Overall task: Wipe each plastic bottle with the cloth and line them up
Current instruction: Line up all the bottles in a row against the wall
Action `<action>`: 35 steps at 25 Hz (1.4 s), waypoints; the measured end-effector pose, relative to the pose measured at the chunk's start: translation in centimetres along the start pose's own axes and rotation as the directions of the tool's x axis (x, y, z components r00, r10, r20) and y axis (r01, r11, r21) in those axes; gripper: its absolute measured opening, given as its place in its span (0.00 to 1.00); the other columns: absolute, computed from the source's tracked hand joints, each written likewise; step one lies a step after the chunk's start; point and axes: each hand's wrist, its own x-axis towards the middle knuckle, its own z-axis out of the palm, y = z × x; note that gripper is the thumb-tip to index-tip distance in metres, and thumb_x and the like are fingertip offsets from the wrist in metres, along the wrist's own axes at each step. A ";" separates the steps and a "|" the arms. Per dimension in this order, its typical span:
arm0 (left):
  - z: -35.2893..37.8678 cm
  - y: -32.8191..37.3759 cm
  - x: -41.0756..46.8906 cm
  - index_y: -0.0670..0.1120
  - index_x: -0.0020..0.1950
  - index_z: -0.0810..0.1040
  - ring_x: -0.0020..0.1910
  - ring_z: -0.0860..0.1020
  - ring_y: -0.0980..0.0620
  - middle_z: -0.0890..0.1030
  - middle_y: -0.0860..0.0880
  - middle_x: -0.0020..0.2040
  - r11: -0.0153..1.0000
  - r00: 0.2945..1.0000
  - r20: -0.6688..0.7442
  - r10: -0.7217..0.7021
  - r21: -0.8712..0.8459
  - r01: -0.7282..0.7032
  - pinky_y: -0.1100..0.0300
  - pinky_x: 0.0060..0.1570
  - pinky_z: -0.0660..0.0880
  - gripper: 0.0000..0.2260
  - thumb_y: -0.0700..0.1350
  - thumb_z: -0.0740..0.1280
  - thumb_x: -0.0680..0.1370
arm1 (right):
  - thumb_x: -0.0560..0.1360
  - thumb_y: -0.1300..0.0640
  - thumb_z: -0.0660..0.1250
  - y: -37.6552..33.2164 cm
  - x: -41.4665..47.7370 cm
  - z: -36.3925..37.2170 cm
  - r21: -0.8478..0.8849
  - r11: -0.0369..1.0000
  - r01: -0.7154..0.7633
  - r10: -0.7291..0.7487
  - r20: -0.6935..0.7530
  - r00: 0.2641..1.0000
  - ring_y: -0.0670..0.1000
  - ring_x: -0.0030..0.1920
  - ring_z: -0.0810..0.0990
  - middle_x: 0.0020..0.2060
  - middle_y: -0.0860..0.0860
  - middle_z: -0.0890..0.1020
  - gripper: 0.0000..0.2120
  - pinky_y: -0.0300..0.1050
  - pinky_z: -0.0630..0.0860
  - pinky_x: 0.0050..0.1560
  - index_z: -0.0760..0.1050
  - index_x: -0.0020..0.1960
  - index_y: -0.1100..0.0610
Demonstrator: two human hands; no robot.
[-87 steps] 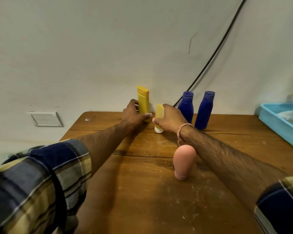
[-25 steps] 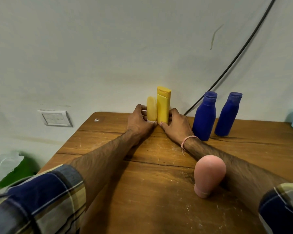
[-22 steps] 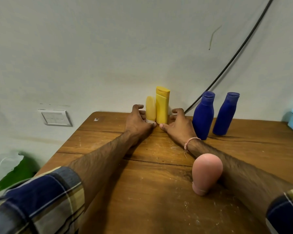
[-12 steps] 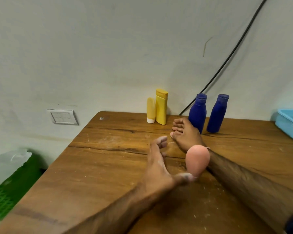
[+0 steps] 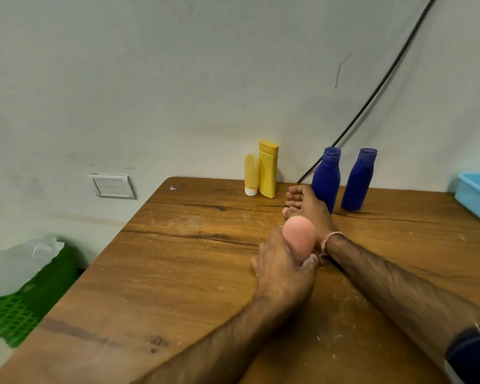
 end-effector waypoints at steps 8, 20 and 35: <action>-7.9 -3.6 13.3 0.45 0.71 0.68 0.63 0.78 0.45 0.77 0.45 0.67 0.999 0.965 -0.261 -0.029 -0.038 0.020 0.49 0.63 0.77 0.31 0.48 0.78 0.72 | 0.75 0.57 0.73 -0.6 2.3 2.1 -0.126 0.992 -0.008 0.005 -0.030 1.000 0.51 0.64 0.77 0.67 0.53 0.75 0.30 0.46 0.76 0.62 0.64 0.72 0.54; -8.1 -4.3 20.9 0.45 0.65 0.72 0.53 0.76 0.50 0.79 0.48 0.60 0.992 0.972 -0.202 0.120 0.061 -0.110 0.60 0.48 0.74 0.35 0.54 0.83 0.64 | 0.77 0.52 0.69 -0.9 5.6 4.2 -0.265 0.963 0.048 -0.053 -0.009 0.999 0.57 0.66 0.75 0.68 0.56 0.74 0.28 0.52 0.74 0.63 0.61 0.72 0.56; -8.6 -5.7 22.7 0.46 0.59 0.76 0.52 0.80 0.50 0.81 0.50 0.53 0.984 0.973 -0.148 0.176 0.058 -0.169 0.64 0.45 0.75 0.25 0.40 0.82 0.67 | 0.79 0.55 0.66 -0.6 7.4 4.6 -0.293 0.956 -0.025 0.015 -0.036 0.999 0.59 0.63 0.76 0.66 0.57 0.75 0.26 0.54 0.75 0.61 0.60 0.74 0.55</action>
